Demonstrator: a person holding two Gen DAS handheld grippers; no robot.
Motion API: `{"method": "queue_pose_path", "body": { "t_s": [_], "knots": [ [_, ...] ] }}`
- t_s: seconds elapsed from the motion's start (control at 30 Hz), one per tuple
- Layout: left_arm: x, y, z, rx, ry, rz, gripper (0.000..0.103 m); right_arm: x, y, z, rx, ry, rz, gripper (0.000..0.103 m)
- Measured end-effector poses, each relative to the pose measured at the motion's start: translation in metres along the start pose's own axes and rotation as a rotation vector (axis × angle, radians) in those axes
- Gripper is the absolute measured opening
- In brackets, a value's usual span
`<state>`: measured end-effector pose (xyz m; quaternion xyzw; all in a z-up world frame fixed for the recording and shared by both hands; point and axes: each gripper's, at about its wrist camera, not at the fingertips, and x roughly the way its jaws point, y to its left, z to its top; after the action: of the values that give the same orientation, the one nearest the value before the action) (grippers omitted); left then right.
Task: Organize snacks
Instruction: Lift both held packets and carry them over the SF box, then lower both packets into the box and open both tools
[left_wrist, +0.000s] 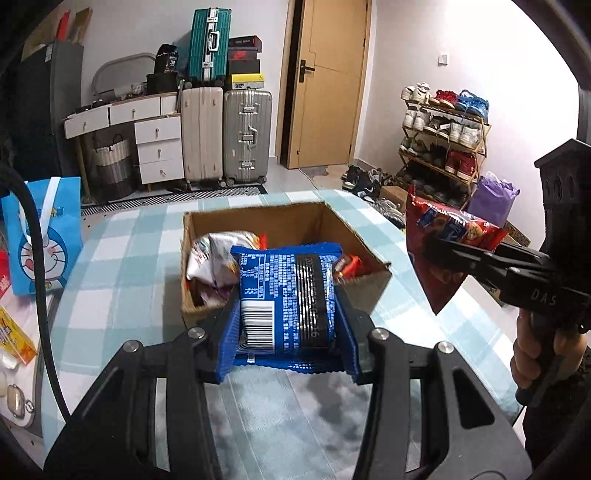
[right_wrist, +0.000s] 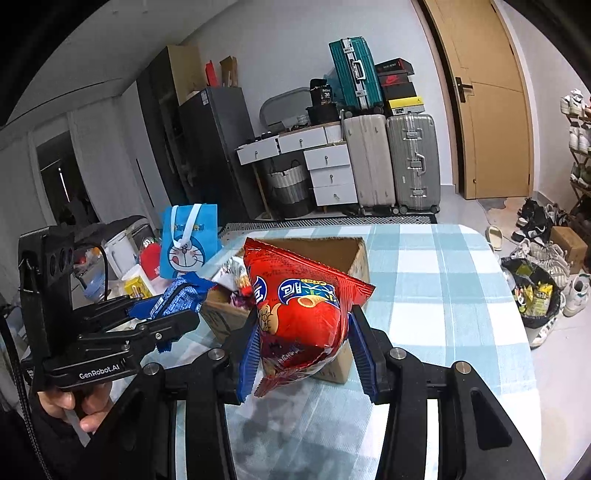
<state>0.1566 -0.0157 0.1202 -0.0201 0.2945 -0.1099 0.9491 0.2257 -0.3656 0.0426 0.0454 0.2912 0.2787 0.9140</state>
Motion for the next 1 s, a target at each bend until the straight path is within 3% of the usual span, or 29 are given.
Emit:
{"method": "queue_pose_path", "body": {
  "t_s": [0.33, 0.7, 1.0],
  "knots": [
    [0.029, 0.012, 0.025, -0.021, -0.009, 0.021, 0.043, 0.022, 0.006, 0.027, -0.028, -0.01, 0.013, 0.045],
    [0.072, 0.028, 0.048, -0.022, 0.017, 0.071, 0.043, 0.057, 0.004, 0.047, -0.013, 0.034, 0.054, 0.045],
    [0.104, 0.024, 0.046, 0.008, 0.024, 0.128, 0.043, 0.097, -0.005, 0.068, 0.031, 0.053, 0.074, 0.045]
  ]
}}
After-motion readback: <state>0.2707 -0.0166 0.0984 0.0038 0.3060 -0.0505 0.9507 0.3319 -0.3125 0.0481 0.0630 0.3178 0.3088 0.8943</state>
